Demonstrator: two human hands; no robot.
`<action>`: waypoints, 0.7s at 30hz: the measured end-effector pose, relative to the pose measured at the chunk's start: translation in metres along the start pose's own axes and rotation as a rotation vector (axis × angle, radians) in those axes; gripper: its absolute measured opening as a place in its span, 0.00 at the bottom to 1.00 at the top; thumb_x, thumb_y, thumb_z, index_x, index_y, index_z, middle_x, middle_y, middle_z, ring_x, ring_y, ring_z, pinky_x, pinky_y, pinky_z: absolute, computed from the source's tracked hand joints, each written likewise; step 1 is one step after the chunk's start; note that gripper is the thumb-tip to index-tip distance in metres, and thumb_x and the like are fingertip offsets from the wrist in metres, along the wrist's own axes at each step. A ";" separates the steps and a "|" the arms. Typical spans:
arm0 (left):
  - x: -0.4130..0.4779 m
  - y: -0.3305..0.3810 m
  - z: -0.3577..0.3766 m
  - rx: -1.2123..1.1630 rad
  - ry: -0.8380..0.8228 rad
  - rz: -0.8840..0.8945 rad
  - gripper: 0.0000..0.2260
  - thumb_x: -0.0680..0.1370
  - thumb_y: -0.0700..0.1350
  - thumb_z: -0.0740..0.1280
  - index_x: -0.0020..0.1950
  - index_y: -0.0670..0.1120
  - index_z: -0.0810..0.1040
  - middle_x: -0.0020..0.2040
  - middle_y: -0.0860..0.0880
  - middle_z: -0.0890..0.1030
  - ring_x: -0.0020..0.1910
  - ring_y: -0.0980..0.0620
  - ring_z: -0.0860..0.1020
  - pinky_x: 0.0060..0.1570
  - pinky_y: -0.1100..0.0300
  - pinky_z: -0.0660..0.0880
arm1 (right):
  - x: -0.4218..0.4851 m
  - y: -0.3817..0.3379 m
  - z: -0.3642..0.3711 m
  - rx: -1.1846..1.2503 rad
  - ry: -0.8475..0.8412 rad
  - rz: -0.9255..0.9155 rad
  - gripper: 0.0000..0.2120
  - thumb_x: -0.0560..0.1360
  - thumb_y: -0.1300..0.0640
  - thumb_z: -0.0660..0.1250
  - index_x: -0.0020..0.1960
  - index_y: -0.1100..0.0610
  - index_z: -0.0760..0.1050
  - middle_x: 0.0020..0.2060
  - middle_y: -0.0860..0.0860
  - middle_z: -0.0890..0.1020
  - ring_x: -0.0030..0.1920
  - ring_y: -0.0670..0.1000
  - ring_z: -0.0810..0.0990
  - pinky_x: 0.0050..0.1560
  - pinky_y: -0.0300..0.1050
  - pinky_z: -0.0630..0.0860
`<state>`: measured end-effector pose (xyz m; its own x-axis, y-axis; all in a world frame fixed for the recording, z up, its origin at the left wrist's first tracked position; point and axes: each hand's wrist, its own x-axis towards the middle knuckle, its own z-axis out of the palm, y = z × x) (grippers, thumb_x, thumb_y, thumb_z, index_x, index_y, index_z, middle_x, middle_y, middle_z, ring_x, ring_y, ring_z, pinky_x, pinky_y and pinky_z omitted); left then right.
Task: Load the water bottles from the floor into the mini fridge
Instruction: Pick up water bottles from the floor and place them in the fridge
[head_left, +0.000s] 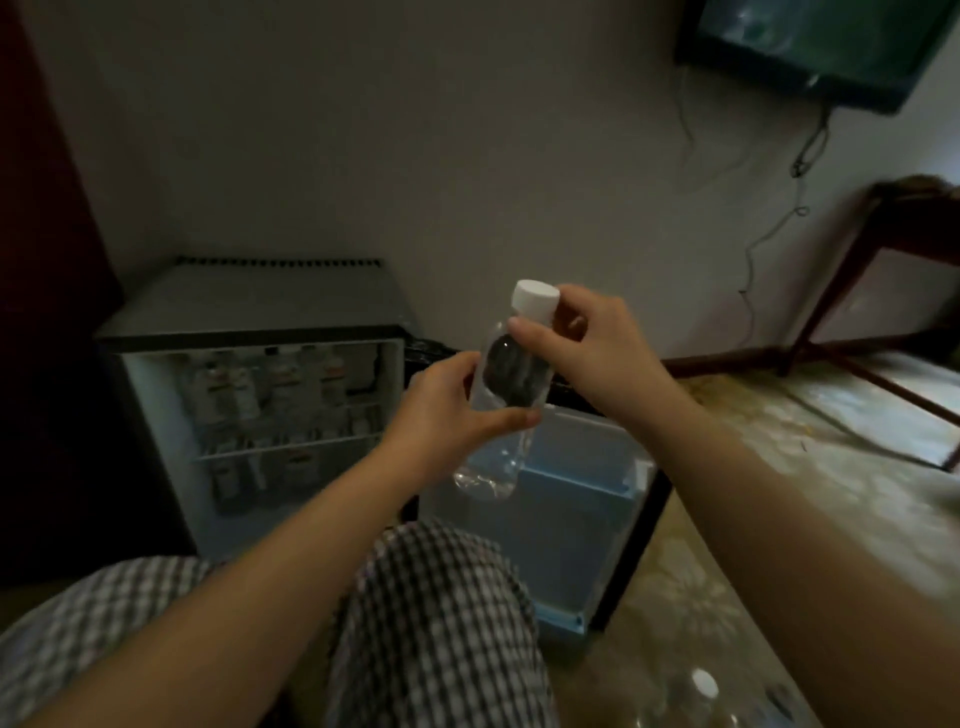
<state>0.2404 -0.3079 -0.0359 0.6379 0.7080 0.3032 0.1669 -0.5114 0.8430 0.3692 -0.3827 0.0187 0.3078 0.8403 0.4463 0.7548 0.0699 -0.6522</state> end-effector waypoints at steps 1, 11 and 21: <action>0.001 -0.007 -0.010 0.017 0.017 -0.018 0.17 0.66 0.51 0.76 0.51 0.51 0.77 0.42 0.58 0.79 0.43 0.60 0.78 0.43 0.62 0.76 | 0.009 -0.003 0.010 0.004 -0.047 0.009 0.12 0.72 0.46 0.68 0.50 0.52 0.75 0.42 0.49 0.79 0.42 0.47 0.77 0.43 0.41 0.75; 0.017 -0.107 -0.082 0.100 0.137 -0.273 0.14 0.67 0.51 0.75 0.48 0.54 0.74 0.42 0.54 0.79 0.44 0.54 0.78 0.42 0.59 0.76 | 0.079 0.001 0.143 -0.111 -0.360 0.059 0.24 0.65 0.39 0.71 0.53 0.54 0.76 0.42 0.50 0.81 0.43 0.51 0.81 0.45 0.51 0.80; 0.061 -0.182 -0.108 0.099 0.179 -0.443 0.22 0.71 0.51 0.72 0.62 0.52 0.71 0.56 0.49 0.79 0.56 0.48 0.78 0.58 0.47 0.75 | 0.130 0.023 0.233 -0.177 -0.304 0.067 0.22 0.67 0.41 0.70 0.57 0.51 0.74 0.50 0.50 0.81 0.52 0.54 0.80 0.53 0.55 0.77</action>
<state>0.1679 -0.1193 -0.1231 0.3516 0.9361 0.0031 0.4694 -0.1792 0.8646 0.2919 -0.1464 -0.0813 0.1938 0.9633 0.1858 0.8358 -0.0629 -0.5455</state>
